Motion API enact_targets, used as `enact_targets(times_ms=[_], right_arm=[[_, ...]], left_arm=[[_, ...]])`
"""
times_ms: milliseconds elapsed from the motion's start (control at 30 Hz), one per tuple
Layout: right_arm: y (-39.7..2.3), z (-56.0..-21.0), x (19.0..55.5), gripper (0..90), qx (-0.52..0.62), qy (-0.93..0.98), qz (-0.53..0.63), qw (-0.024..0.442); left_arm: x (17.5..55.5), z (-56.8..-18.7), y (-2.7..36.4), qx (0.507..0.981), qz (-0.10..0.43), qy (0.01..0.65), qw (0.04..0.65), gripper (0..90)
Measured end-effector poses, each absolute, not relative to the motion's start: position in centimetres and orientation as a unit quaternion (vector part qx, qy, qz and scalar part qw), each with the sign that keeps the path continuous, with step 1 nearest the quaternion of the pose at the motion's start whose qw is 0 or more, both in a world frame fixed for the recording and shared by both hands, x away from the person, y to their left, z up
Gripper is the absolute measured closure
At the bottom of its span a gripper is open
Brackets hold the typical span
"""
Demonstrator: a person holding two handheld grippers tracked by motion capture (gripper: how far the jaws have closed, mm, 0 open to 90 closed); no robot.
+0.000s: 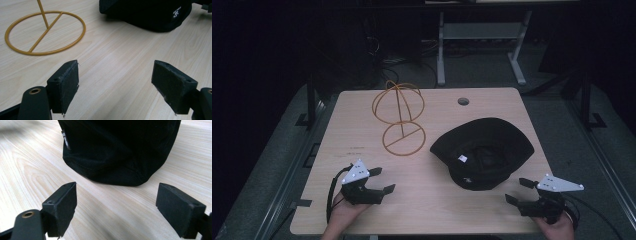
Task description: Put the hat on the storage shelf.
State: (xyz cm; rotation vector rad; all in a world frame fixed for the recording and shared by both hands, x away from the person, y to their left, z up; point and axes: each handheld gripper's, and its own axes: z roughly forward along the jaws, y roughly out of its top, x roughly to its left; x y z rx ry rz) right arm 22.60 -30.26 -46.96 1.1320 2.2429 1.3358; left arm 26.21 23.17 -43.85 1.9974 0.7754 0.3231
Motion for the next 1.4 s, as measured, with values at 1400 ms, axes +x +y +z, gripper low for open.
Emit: enact_targets(times_ms=[1400], right_arm=[[-30.2, -46.4, 22.0, 16.4, 0.382, 0.784, 0.466, 0.15]], left_arm=[[26.8, -40.6, 16.4, 0.85, 0.098, 0.218, 0.47, 24.6]])
